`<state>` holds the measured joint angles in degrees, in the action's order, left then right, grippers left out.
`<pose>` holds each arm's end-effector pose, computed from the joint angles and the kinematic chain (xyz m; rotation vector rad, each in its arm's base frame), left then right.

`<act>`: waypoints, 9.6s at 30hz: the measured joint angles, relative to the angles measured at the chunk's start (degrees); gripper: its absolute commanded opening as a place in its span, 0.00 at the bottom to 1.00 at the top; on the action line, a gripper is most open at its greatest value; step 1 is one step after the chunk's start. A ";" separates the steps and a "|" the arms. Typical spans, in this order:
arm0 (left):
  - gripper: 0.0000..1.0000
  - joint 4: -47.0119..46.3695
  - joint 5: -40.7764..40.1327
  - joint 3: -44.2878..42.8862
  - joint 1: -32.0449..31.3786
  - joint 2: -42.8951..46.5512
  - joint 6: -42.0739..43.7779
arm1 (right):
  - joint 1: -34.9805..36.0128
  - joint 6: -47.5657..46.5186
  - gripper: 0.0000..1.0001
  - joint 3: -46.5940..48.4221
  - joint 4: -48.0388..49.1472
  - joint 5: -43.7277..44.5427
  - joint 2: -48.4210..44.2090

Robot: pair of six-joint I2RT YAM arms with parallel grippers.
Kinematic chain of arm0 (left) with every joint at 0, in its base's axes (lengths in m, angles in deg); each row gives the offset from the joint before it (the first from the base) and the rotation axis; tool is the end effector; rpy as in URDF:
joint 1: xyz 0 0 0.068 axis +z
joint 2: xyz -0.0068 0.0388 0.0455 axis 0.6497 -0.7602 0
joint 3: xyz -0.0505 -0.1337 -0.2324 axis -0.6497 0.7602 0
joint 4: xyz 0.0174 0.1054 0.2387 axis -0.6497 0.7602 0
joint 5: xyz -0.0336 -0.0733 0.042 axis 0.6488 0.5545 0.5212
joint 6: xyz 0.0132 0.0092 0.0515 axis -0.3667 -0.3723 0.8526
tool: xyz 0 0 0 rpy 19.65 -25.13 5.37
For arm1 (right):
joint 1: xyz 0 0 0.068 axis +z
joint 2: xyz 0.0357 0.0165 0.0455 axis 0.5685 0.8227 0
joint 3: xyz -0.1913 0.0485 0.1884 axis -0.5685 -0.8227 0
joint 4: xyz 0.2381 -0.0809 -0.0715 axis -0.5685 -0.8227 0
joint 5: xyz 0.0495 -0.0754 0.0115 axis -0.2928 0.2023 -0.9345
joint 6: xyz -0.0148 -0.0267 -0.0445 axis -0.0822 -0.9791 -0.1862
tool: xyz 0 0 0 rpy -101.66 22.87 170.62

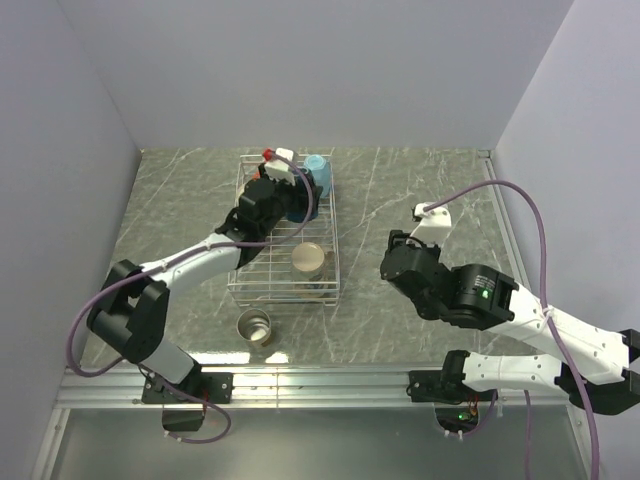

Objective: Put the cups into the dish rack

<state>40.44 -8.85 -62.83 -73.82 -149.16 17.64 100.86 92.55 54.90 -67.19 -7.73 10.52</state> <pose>0.3037 -0.1948 0.3008 0.2027 1.6790 -0.5296 0.0920 0.1401 0.3839 0.0097 2.0266 0.1569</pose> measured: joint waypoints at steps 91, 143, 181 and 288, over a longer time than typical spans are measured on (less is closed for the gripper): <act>0.94 0.24 -7.23 -12.79 -2.56 -0.42 0.83 | -0.04 7.72 0.51 -6.16 -3.72 -0.48 -2.23; 0.30 73.11 -10.64 17.27 -28.68 22.27 -53.37 | -3.23 -7.69 0.50 -11.91 11.41 -8.33 -9.31; 0.00 28.30 1.16 14.40 -28.92 62.23 -50.18 | -21.09 -0.48 0.77 13.55 37.44 -98.60 16.63; 0.82 76.02 -22.10 -7.41 -28.94 60.26 -54.64 | -28.26 -15.10 0.42 56.06 1.25 -41.53 75.54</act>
<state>116.46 -30.95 -70.24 -102.75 -88.90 -37.00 72.60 77.44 110.96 -65.95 -49.26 86.06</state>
